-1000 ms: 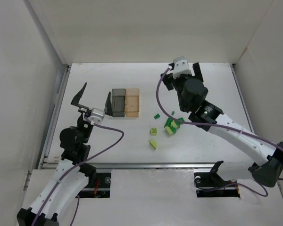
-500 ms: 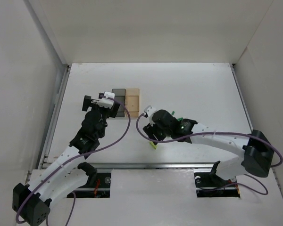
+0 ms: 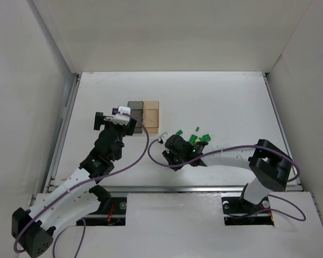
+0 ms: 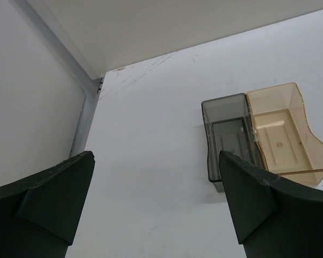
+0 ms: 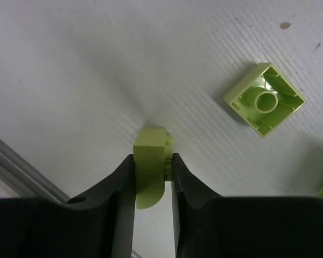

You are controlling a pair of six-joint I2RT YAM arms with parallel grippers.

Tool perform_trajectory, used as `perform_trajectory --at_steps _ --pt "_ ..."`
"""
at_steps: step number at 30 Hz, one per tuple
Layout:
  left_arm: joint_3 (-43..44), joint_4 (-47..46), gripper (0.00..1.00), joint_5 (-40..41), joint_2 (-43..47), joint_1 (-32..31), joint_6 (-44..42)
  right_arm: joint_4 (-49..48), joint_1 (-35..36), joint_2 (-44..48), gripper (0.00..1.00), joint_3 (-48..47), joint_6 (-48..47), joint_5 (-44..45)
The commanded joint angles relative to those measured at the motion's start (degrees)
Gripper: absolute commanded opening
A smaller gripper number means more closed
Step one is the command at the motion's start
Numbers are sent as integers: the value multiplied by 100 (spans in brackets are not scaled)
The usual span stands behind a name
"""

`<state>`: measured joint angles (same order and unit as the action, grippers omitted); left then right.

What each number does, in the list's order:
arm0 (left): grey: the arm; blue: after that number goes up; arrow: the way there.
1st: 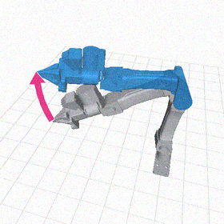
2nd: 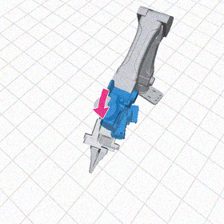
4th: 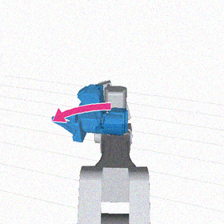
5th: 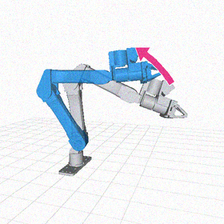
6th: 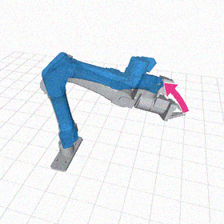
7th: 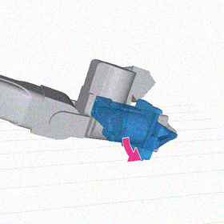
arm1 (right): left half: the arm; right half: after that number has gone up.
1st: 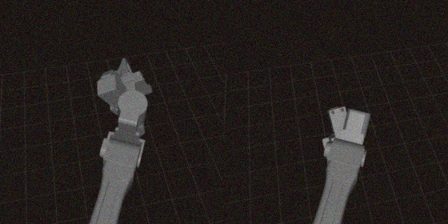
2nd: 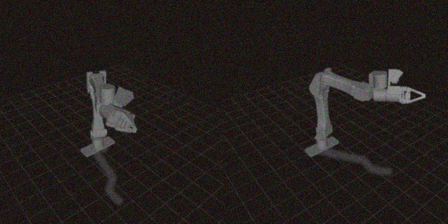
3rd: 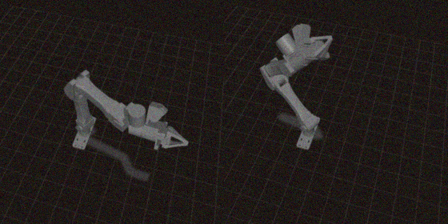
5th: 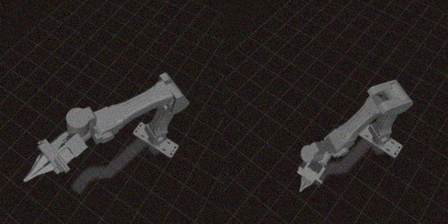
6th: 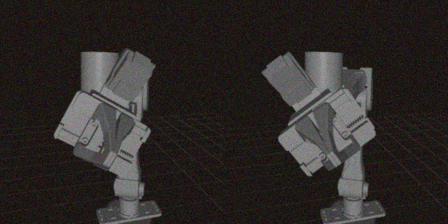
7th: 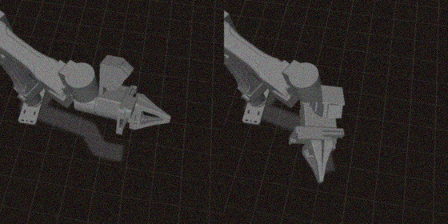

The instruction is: Sort the legos into containers by color

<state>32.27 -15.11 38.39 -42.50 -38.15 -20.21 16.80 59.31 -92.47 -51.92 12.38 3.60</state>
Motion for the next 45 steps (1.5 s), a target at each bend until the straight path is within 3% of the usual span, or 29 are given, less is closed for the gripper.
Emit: perform_trajectory --at_steps 1,4,7,12,17,21,23,25,27,28,29,33,40,42,43,45 --pt "69 -115 99 195 102 -95 -27 -282 28 -8 25 -152 124 -34" --pt "69 -176 99 195 102 -96 -27 -230 28 114 2 -283 124 71" --pt "16 -237 99 195 154 -96 -27 -19 28 281 0 -677 63 177" --pt "86 -747 99 1353 32 -96 605 -369 -199 616 0 -1644 63 563" --pt "735 -91 98 1355 -293 -148 1369 -292 -1148 -858 0 -3643 361 352" --pt "921 158 98 1355 -697 -149 1502 279 -1369 -2246 0 -4920 493 300" --pt "921 80 98 1355 -768 -149 1502 280 -1369 -2521 0 -5187 493 369" --pt "921 -105 98 1207 -829 -96 1414 149 -1369 -2819 6 -5258 493 370" --pt "921 -106 98 1144 -900 -44 1353 148 -1422 -2970 20 -5337 493 431" --pt "982 -106 98 1144 -900 -43 1353 218 -1474 -2970 31 -5433 554 431" --pt "983 -106 98 1144 -979 -43 1414 219 -1475 -3031 56 -5434 555 318" --pt "983 -53 98 961 -1032 -43 1414 -115 -1598 -2742 80 -5372 555 -157" --pt "1035 8 98 286 -1085 -43 1327 104 -1949 -2286 83 -5373 897 -631" --pt "1183 288 100 -713 -1146 -43 872 104 -2317 -2022 83 -5041 1064 -903" --pt "1263 472 100 -1998 -1233 -43 652 35 -2475 -1708 83 -4882 1169 -1035" --pt "1526 894 100 -3139 -1365 -43 178 -88 -3020 -1364 83 -4313 1240 -1474"
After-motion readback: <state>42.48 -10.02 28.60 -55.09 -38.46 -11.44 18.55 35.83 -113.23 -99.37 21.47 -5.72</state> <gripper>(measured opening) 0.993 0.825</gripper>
